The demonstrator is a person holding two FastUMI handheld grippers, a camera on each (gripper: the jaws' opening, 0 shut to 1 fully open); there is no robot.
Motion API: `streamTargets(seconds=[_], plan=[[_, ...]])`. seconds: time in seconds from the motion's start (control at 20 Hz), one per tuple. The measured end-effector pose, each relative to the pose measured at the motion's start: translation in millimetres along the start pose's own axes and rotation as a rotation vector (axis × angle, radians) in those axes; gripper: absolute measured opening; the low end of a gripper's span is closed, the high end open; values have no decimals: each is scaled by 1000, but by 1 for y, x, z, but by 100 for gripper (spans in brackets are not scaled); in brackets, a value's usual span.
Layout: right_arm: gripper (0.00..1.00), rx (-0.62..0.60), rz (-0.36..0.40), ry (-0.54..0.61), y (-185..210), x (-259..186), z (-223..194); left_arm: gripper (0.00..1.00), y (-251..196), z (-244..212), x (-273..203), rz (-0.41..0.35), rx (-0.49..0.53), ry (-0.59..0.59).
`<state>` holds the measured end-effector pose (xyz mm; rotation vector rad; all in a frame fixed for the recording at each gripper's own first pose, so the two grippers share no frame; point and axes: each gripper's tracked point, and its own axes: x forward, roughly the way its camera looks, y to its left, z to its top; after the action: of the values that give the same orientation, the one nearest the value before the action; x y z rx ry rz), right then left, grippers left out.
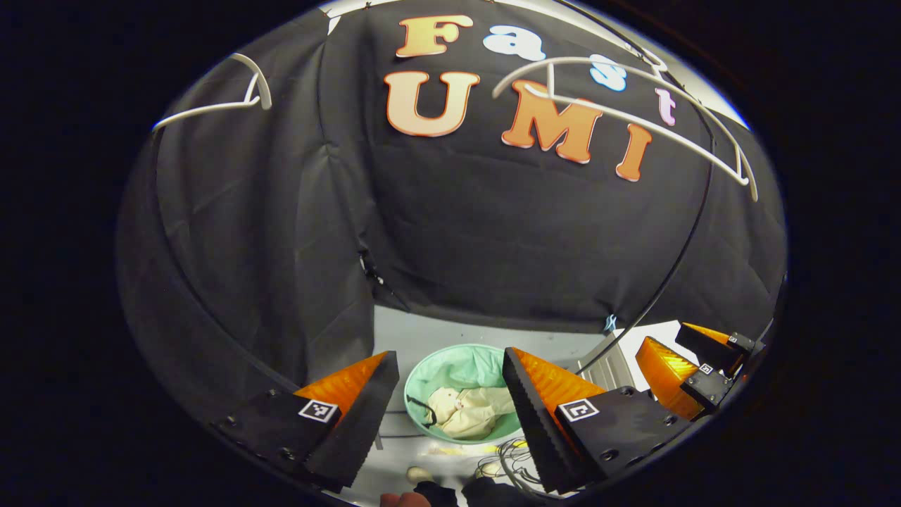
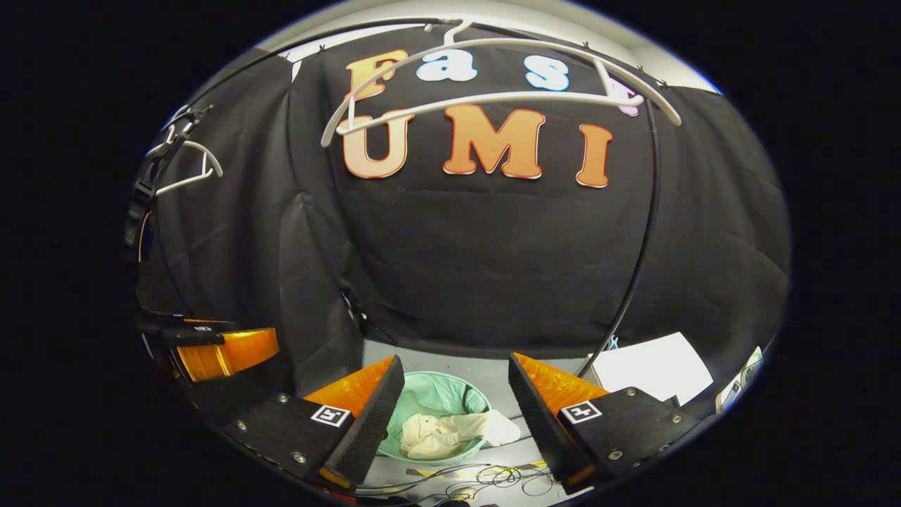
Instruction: Grasp the clothes on the hanger with both hands and then place them into the laundry hamper below.
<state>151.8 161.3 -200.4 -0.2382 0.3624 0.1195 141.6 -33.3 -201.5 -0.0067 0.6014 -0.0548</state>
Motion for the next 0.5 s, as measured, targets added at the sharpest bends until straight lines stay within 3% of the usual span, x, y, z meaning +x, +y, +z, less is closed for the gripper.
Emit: streamTargets(seconds=[0.5], plan=[[93,15,0,-193,-13,-51,102,100,-15,107,-62,-55,40,-298]])
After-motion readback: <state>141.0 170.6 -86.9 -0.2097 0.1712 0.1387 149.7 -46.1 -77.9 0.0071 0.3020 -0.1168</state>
